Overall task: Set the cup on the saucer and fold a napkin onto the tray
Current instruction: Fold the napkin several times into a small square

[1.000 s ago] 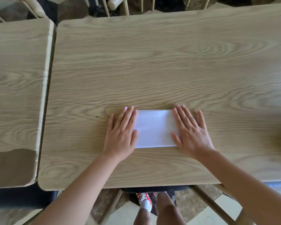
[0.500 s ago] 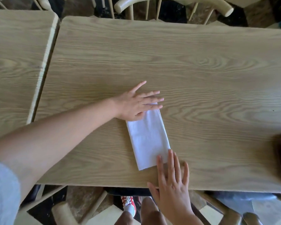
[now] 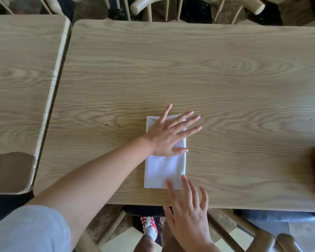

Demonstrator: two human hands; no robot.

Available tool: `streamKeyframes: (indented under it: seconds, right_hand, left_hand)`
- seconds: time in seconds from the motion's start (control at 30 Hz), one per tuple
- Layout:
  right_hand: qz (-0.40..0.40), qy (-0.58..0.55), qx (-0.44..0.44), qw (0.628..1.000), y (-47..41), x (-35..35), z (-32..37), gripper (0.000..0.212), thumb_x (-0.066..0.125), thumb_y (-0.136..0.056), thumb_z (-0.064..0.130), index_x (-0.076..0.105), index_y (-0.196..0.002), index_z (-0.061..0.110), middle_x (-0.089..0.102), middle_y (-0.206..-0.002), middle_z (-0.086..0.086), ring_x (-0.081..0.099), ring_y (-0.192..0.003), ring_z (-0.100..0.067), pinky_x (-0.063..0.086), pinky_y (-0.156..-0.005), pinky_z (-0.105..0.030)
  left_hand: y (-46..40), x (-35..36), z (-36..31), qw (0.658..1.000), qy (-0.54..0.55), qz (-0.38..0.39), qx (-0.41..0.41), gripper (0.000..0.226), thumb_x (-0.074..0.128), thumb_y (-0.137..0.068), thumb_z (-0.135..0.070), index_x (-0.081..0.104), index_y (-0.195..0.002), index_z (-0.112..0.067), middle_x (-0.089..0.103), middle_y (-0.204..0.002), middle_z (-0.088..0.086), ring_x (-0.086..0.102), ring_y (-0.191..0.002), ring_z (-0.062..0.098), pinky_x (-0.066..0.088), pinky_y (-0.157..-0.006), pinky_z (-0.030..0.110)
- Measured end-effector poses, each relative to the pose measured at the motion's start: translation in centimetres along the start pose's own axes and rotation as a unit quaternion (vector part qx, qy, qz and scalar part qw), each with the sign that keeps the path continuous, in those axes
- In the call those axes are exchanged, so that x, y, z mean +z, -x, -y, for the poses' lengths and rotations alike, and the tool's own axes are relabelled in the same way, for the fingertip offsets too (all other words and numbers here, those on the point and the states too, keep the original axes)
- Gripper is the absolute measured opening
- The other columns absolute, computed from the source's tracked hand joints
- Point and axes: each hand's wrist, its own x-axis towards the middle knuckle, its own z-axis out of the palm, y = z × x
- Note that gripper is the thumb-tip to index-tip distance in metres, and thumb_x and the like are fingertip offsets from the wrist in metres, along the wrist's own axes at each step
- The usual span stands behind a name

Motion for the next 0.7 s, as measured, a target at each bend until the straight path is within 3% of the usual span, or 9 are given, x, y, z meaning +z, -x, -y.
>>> streamKeyframes:
  seconds: [0.07, 0.17, 0.27, 0.37, 0.5, 0.7]
  right_hand:
    - [-0.036, -0.009, -0.027, 0.999, -0.6, -0.2, -1.0, 0.044, 0.046, -0.084, 0.033, 0.056, -0.126, 0.024, 0.043, -0.125, -0.016, 0.045, -0.111, -0.028, 0.048, -0.087, -0.056]
    - [-0.071, -0.004, -0.087, 0.994, -1.9, -0.5, -2.4, 0.042, 0.049, -0.079, 0.018, 0.064, -0.117, 0.025, 0.047, -0.123, -0.012, 0.05, -0.113, -0.03, 0.051, -0.086, -0.05]
    - [-0.098, -0.015, -0.15, 0.984, -3.2, -0.3, -3.6, 0.032, 0.063, -0.077, 0.014, 0.07, -0.106, 0.024, 0.066, -0.116, -0.006, 0.061, -0.111, -0.027, 0.049, -0.087, -0.042]
    - [-0.13, -0.044, -0.192, 0.972, -4.2, -0.1, -4.5, 0.026, 0.076, -0.073, 0.013, 0.072, -0.098, 0.02, 0.072, -0.102, 0.0, 0.065, -0.102, -0.025, 0.042, -0.087, -0.038]
    - [-0.171, -0.05, -0.229, 0.957, -5.4, -0.3, -5.2, 0.015, 0.072, -0.072, 0.005, 0.071, -0.083, 0.016, 0.071, -0.088, 0.003, 0.067, -0.089, -0.022, 0.041, -0.086, -0.039]
    - [-0.169, -0.088, -0.214, 0.958, -6.4, -1.6, -4.9, 0.012, 0.063, -0.081, 0.009, 0.066, -0.073, 0.017, 0.068, -0.079, 0.007, 0.064, -0.085, -0.014, 0.037, -0.091, -0.039]
  left_hand:
    - [1.3, -0.7, -0.8, 0.998, 0.023, -0.047, -0.029, 0.06, 0.037, -0.092, -0.05, 0.023, -0.145, -0.026, 0.022, -0.155, 0.003, 0.017, -0.143, 0.019, 0.001, -0.108, 0.064]
    - [6.1, -0.9, -2.6, 0.985, 0.111, -0.097, -0.094, 0.056, 0.035, -0.096, -0.041, 0.018, -0.147, -0.024, 0.015, -0.156, 0.003, 0.016, -0.144, 0.022, 0.009, -0.112, 0.057]
    - [11.7, -0.8, -4.3, 0.972, 0.169, -0.082, -0.14, 0.051, 0.041, -0.094, -0.035, 0.032, -0.142, -0.02, 0.032, -0.149, 0.004, 0.026, -0.141, 0.019, 0.018, -0.113, 0.053]
    - [14.4, -0.7, -5.1, 0.974, 0.182, -0.037, -0.127, 0.043, 0.047, -0.092, -0.032, 0.051, -0.13, -0.013, 0.049, -0.139, 0.006, 0.033, -0.137, 0.014, 0.019, -0.116, 0.044]
    - [15.1, -0.8, -5.0, 0.966, 0.229, -0.003, -0.117, 0.062, 0.055, -0.084, -0.041, 0.043, -0.137, -0.012, 0.04, -0.146, 0.006, 0.023, -0.142, 0.015, 0.019, -0.117, 0.037]
    - [15.4, -1.0, -4.6, 0.967, 0.227, 0.004, -0.111, 0.074, 0.06, -0.075, -0.048, 0.04, -0.138, -0.015, 0.04, -0.145, 0.005, 0.025, -0.14, 0.012, 0.016, -0.116, 0.046]
